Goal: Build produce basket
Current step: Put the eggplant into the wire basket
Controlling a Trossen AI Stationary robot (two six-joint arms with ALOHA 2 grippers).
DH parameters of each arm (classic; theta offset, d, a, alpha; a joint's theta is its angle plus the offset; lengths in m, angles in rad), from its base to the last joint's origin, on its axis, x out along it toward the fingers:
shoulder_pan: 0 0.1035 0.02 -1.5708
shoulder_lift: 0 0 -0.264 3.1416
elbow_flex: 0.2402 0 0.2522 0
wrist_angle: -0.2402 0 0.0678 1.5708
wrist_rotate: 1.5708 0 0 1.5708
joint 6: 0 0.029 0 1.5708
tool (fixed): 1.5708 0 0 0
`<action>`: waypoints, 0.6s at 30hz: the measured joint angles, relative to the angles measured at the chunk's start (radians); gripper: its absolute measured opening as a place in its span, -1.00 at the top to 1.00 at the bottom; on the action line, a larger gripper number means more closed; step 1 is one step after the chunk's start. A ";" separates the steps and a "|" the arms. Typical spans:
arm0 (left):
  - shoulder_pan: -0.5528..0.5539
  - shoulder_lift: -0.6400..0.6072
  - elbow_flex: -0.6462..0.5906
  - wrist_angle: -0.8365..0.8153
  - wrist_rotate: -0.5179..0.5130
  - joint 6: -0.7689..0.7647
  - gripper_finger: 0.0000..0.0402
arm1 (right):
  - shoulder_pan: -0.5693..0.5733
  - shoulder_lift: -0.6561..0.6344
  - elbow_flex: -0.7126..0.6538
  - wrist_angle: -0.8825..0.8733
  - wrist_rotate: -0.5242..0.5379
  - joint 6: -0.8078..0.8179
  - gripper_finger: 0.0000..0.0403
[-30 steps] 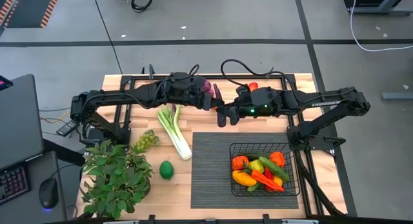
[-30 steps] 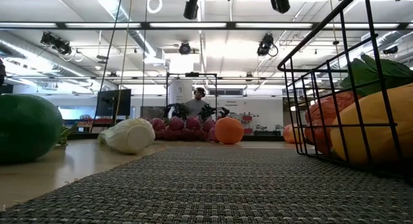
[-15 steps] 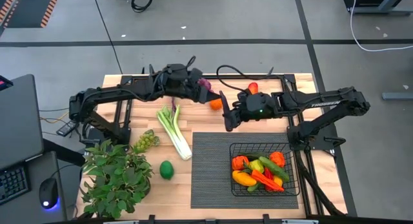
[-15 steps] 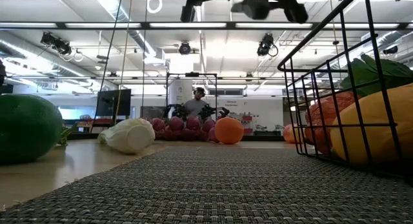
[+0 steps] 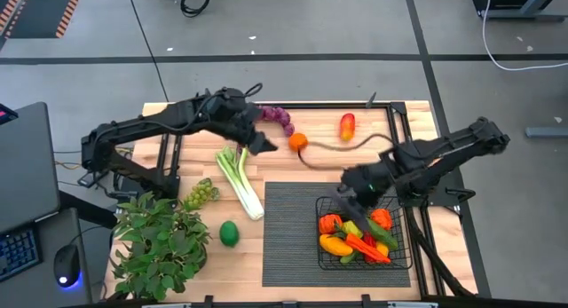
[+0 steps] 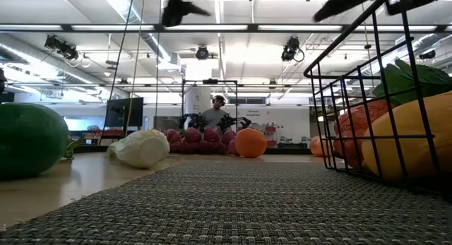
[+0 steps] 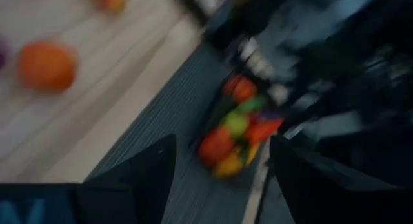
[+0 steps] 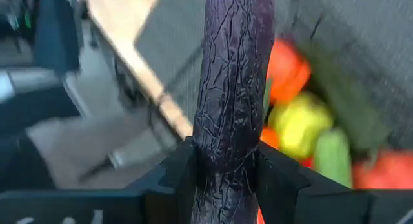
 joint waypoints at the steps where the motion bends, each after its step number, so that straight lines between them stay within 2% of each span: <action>1: 0.000 -0.009 0.000 -0.061 -0.001 0.011 -0.27 | 0.030 0.000 0.000 -0.002 -0.005 0.013 0.33; 7: -0.011 -0.027 0.000 -0.407 -0.087 0.053 -0.20 | 0.179 0.002 0.001 -0.027 0.006 0.060 0.36; 9: -0.019 -0.022 -0.001 -0.543 -0.131 0.056 -0.19 | 0.212 0.002 0.000 -0.048 0.047 0.068 0.34; 12: -0.030 -0.008 -0.001 -0.657 -0.161 0.053 -0.18 | 0.245 0.002 -0.002 -0.097 0.107 0.119 0.30; 18: -0.050 -0.004 -0.034 -0.622 -0.161 0.051 -0.20 | 0.276 0.002 -0.002 -0.110 0.119 0.131 0.14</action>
